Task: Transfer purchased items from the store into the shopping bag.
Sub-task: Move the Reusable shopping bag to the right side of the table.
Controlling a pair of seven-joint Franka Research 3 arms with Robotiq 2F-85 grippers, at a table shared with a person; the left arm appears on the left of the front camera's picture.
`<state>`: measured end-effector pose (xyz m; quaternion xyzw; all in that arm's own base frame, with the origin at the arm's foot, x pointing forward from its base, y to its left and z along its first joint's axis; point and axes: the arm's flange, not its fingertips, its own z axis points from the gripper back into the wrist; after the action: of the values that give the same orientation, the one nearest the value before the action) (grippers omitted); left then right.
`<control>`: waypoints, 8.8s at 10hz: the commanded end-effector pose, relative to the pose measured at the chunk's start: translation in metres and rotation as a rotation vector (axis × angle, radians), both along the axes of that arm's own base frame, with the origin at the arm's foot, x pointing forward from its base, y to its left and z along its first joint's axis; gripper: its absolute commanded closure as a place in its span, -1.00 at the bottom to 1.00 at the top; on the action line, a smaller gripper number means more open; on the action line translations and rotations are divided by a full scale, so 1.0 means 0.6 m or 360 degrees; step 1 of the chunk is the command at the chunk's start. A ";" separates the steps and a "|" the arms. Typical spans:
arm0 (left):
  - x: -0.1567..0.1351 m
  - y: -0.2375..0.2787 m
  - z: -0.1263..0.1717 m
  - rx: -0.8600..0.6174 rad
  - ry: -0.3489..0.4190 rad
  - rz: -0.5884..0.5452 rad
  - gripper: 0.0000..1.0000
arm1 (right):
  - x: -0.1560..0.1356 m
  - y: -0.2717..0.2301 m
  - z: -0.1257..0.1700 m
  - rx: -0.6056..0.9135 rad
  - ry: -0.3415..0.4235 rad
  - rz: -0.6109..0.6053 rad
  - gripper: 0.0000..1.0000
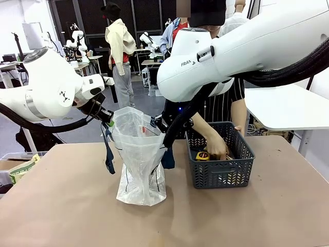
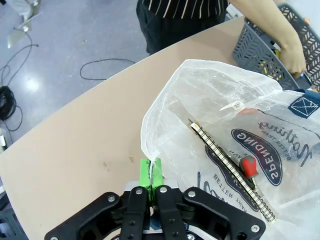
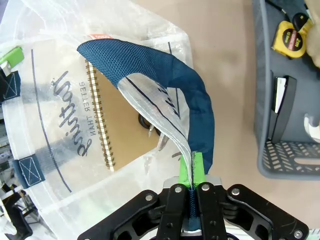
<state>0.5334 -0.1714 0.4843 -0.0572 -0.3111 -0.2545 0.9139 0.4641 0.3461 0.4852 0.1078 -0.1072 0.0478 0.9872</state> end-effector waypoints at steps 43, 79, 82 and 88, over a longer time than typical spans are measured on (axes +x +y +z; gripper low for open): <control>0.000 0.001 0.003 0.0002 0.0002 0.0018 1.00 | -0.002 -0.002 0.001 0.0013 0.0011 -0.0009 1.00; 0.000 0.001 0.003 0.0002 0.0002 0.0018 1.00 | -0.002 -0.002 0.001 0.0013 0.0011 -0.0009 1.00; 0.000 0.001 0.003 0.0002 0.0002 0.0018 1.00 | -0.002 -0.002 0.001 0.0013 0.0011 -0.0009 1.00; 0.000 0.001 0.003 0.0002 0.0002 0.0018 1.00 | -0.002 -0.002 0.001 0.0013 0.0011 -0.0009 1.00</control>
<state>0.5334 -0.1714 0.4843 -0.0572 -0.3111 -0.2544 0.9139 0.4640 0.3460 0.4854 0.1076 -0.1071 0.0477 0.9872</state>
